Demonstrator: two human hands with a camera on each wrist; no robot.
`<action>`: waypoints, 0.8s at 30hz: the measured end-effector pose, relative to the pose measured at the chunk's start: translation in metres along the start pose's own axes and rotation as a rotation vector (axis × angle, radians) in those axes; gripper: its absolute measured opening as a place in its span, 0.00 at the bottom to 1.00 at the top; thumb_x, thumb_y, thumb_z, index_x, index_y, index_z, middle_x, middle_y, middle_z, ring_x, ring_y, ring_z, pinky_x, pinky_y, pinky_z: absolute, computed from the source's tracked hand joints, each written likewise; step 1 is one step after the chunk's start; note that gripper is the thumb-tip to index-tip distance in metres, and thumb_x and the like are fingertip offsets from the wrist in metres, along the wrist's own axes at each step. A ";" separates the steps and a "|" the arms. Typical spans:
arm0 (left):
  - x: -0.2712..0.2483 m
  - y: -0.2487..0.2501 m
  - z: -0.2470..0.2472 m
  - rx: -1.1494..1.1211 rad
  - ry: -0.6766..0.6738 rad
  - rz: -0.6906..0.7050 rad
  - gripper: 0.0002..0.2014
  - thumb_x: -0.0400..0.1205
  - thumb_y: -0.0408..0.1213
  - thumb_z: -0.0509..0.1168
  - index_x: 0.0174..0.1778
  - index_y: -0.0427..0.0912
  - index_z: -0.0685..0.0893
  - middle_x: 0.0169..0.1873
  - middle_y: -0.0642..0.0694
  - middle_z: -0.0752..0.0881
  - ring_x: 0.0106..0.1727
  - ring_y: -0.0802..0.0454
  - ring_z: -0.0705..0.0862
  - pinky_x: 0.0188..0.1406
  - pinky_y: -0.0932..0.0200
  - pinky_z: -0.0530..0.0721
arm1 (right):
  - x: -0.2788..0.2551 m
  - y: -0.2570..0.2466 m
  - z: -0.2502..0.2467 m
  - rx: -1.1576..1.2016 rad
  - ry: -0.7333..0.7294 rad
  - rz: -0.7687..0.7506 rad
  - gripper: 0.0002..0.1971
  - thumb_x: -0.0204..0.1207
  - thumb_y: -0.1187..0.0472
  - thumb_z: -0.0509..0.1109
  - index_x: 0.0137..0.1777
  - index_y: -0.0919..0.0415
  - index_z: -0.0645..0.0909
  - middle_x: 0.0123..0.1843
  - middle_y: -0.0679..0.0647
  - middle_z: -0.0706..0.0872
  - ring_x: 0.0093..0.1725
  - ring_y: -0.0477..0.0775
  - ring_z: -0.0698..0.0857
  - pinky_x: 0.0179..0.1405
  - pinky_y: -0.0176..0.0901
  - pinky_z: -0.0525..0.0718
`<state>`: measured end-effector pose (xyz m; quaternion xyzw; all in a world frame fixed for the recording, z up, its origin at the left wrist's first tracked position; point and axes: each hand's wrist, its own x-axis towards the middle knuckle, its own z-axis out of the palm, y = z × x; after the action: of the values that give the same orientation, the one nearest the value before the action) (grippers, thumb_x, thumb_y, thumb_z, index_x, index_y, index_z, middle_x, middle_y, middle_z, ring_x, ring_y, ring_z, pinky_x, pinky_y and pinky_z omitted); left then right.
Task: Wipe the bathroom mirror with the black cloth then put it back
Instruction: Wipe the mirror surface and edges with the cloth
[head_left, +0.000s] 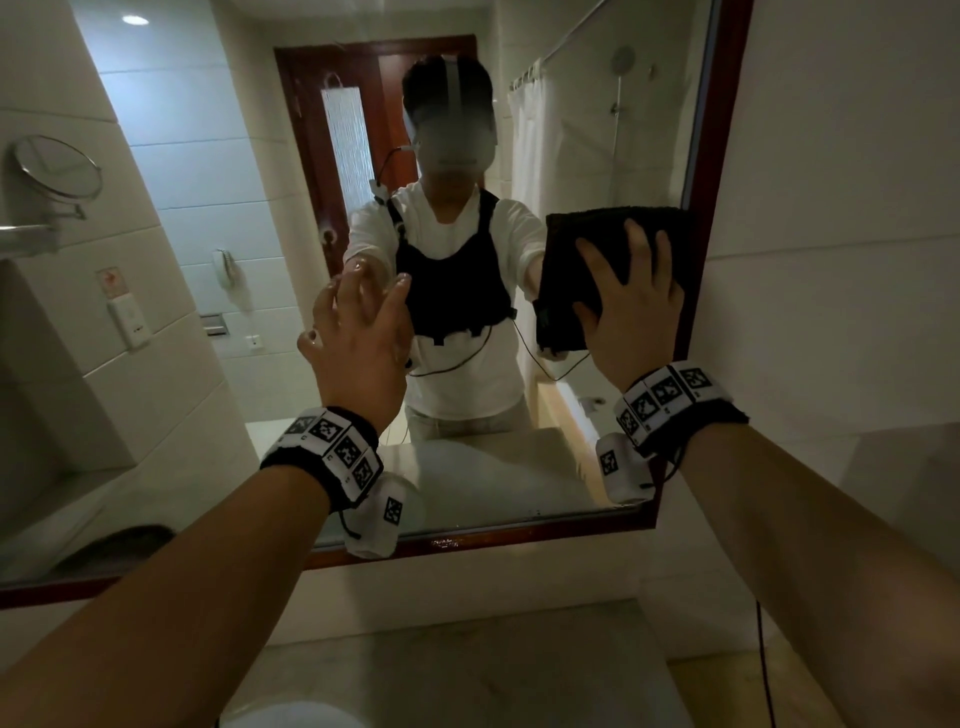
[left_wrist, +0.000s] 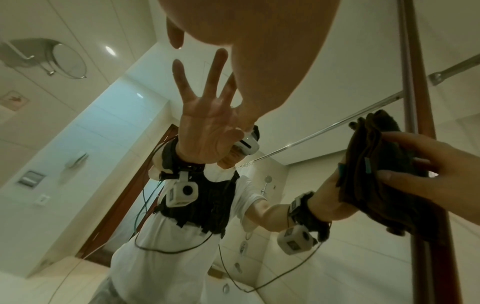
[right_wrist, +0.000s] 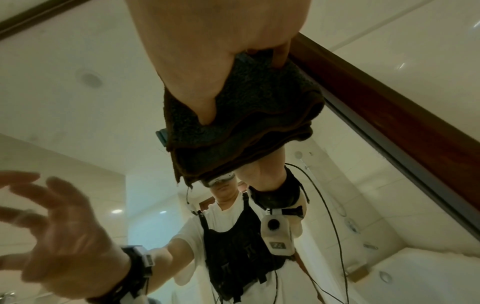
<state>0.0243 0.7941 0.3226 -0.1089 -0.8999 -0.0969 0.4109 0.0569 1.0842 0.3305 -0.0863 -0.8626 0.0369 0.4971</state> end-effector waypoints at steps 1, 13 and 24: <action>-0.005 -0.001 0.004 0.002 -0.006 -0.007 0.40 0.76 0.41 0.74 0.82 0.63 0.63 0.84 0.42 0.57 0.81 0.33 0.58 0.61 0.24 0.74 | 0.000 0.001 0.000 0.003 -0.002 0.003 0.34 0.77 0.48 0.70 0.81 0.39 0.62 0.85 0.60 0.59 0.84 0.72 0.56 0.67 0.76 0.75; -0.009 0.004 0.016 0.009 -0.031 -0.044 0.46 0.71 0.41 0.77 0.82 0.63 0.60 0.84 0.41 0.55 0.82 0.32 0.56 0.60 0.25 0.75 | -0.029 0.010 0.015 -0.024 -0.035 0.070 0.35 0.75 0.47 0.72 0.81 0.40 0.63 0.84 0.62 0.60 0.81 0.73 0.60 0.64 0.76 0.75; -0.009 0.003 0.020 0.069 -0.027 -0.041 0.48 0.71 0.42 0.79 0.83 0.62 0.58 0.84 0.40 0.55 0.82 0.32 0.55 0.59 0.25 0.75 | -0.079 0.012 0.047 -0.010 -0.057 -0.130 0.37 0.70 0.45 0.76 0.79 0.38 0.68 0.83 0.59 0.61 0.80 0.74 0.59 0.64 0.72 0.70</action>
<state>0.0167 0.8015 0.3029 -0.0773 -0.9103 -0.0728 0.4000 0.0563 1.0819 0.2373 -0.0314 -0.8805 0.0025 0.4730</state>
